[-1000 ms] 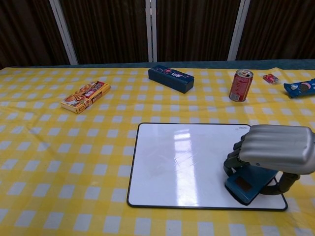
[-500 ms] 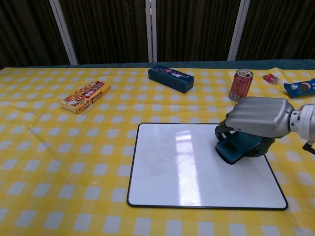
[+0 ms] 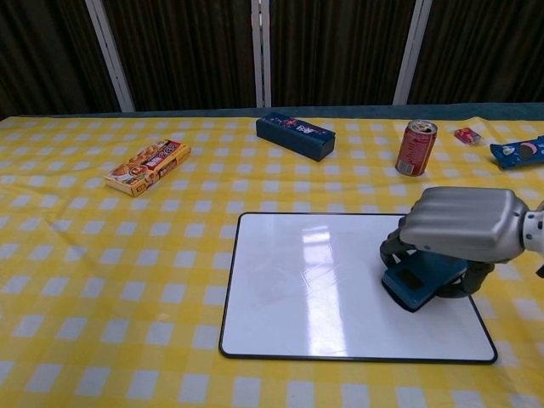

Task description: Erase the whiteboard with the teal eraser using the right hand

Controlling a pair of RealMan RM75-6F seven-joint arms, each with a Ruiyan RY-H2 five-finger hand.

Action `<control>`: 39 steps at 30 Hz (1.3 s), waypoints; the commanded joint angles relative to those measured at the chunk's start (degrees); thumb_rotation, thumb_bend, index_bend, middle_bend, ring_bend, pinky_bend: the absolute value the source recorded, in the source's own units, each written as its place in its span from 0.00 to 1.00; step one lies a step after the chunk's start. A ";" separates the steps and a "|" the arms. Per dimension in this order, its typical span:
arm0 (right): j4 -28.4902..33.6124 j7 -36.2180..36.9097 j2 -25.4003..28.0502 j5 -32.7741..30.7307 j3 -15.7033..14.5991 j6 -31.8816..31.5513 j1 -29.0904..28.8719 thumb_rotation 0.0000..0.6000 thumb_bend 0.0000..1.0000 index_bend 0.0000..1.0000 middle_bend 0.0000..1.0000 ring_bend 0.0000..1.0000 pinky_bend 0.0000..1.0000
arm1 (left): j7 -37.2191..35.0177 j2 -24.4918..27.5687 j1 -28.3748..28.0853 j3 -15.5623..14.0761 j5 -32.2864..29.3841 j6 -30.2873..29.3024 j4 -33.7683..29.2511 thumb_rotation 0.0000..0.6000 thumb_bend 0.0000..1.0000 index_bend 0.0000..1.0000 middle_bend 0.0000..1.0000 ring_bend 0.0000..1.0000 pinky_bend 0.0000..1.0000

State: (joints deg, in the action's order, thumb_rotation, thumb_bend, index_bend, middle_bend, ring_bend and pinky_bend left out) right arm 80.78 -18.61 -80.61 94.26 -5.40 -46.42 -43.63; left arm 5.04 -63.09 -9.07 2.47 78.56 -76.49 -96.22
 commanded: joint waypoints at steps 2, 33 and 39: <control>4.71 -0.85 2.26 1.57 -2.82 1.15 0.46 1.00 0.61 0.63 0.64 0.53 0.49 | 0.20 -0.07 -0.02 -0.01 0.03 -0.05 -0.10 1.00 0.00 0.00 0.00 0.00 0.00; -4.14 -3.46 -2.76 -4.39 4.68 -0.07 -0.19 1.00 0.63 0.63 0.64 0.53 0.49 | 0.23 -0.08 -0.15 -0.04 -0.31 0.31 -0.10 1.00 0.00 0.00 0.00 0.00 0.00; -1.51 -4.35 -2.46 -3.95 3.40 0.51 -0.24 1.00 0.63 0.63 0.64 0.53 0.49 | 0.03 0.01 -0.12 -0.08 -0.30 0.33 -0.06 1.00 0.00 0.00 0.00 0.00 0.00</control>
State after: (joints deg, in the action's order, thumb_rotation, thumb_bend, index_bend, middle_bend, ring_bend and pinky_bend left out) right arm 78.46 -22.75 -83.27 90.10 -1.57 -46.12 -43.87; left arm 5.06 -63.08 -9.19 2.39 78.26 -76.16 -96.28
